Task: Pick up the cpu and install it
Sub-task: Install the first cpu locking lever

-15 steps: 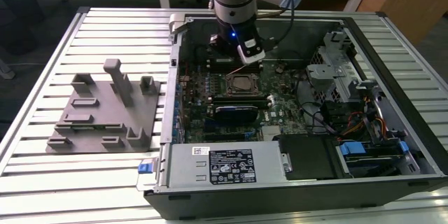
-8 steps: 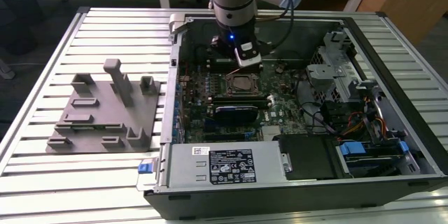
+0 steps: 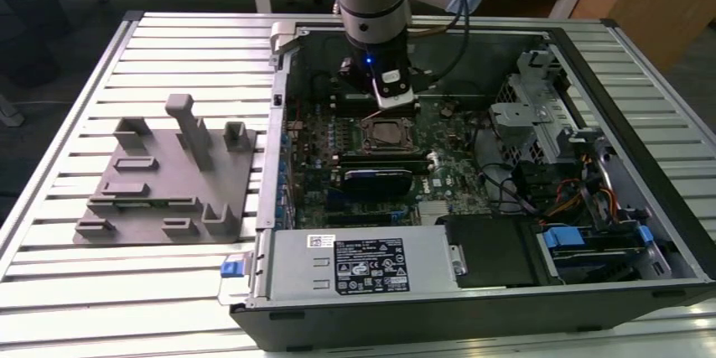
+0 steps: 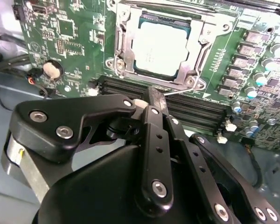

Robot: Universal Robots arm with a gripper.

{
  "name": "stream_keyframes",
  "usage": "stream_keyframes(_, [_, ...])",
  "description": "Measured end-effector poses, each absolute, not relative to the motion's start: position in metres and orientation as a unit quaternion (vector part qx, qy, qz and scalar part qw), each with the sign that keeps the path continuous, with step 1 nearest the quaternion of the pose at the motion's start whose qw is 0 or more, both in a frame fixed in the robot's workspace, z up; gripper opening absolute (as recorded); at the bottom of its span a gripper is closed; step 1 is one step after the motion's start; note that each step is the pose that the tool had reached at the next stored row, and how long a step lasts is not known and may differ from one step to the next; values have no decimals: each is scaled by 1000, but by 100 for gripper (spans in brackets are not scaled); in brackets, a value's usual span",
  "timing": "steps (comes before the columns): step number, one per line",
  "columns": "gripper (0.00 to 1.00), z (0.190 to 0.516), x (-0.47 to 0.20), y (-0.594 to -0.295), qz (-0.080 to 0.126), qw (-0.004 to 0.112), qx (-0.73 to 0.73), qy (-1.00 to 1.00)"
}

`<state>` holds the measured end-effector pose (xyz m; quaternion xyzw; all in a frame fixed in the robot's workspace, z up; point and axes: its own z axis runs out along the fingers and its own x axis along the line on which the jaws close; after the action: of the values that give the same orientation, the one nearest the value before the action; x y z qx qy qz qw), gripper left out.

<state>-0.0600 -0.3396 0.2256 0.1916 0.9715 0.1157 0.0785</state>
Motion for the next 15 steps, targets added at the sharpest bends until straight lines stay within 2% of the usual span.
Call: stream_keyframes(15, [11, 214, -60, -327, 111, 80, 192, 972])
